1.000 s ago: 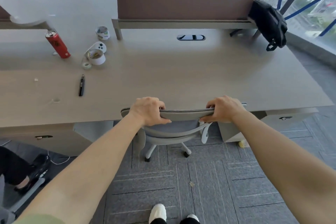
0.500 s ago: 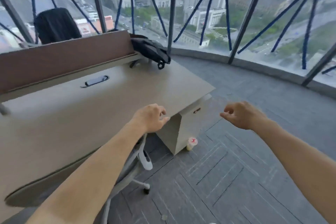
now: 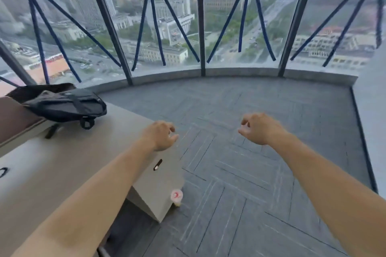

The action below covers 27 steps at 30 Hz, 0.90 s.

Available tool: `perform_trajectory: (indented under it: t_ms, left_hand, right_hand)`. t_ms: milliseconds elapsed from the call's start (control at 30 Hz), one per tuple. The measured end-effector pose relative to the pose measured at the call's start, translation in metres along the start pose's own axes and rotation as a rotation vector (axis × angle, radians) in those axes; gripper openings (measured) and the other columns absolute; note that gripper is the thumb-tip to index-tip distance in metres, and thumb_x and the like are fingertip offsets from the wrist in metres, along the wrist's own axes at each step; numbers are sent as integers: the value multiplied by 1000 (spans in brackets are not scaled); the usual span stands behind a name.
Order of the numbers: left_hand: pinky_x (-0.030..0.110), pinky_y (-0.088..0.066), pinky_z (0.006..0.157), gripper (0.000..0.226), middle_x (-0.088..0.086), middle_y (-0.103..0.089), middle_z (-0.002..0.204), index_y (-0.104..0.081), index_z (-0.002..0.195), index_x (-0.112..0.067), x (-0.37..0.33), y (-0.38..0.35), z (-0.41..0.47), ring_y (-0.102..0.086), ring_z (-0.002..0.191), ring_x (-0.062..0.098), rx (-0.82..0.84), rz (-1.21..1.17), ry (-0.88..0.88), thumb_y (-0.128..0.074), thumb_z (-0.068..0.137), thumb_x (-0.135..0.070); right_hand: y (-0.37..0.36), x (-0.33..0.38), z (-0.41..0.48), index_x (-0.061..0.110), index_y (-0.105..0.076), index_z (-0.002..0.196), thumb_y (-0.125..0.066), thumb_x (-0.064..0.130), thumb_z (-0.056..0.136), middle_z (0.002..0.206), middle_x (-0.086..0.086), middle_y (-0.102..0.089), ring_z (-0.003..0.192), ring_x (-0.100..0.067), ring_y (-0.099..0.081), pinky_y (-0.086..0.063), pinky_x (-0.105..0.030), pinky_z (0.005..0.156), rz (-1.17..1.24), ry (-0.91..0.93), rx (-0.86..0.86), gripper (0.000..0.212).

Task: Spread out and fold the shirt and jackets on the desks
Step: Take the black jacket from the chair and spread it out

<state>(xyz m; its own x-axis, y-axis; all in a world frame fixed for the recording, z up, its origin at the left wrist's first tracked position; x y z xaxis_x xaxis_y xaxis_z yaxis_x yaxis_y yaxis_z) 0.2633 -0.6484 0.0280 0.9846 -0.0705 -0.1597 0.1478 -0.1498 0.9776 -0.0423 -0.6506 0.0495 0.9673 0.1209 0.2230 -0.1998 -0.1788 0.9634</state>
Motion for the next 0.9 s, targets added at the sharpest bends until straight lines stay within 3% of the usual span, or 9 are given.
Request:
perform_trajectory:
  t_ms: [333,600,900]
  left_hand:
    - [36,-48,98,41,5,-63,126,-61,125,-17,30,10,219,-59,115,23,-2,-77,-3,-55,96,-46]
    - [42,-51,96,41,2,-63,125,-61,123,-21,66,49,388,-60,111,21,-21,-158,13,-55,94,-49]
    - [36,-50,92,38,-1,-64,117,-58,125,-21,148,47,554,-59,104,18,42,-98,201,-52,98,-47]
  right_hand:
    - [26,-10,218,20,-56,134,-55,47,96,133,-2,-59,117,-24,-57,-49,-43,99,-45,4,71,46]
    - [68,11,403,19,-57,133,-56,44,97,129,-3,-62,112,-22,-59,-50,-39,97,-17,45,75,44]
    - [43,24,643,20,-55,135,-55,47,97,129,-1,-61,112,-22,-59,-51,-41,96,-26,183,152,47]
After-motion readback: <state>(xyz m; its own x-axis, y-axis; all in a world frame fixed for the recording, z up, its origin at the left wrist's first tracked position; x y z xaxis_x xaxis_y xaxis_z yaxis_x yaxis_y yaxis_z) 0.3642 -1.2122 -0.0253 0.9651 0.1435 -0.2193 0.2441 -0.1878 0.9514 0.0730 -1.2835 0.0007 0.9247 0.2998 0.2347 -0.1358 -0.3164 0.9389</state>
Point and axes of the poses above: each hand's wrist, its own z-axis towards the middle knuckle, its own y-axis out of the back of the hand, x = y × z, the point moved 7 cm from there along z, towards the middle knuckle
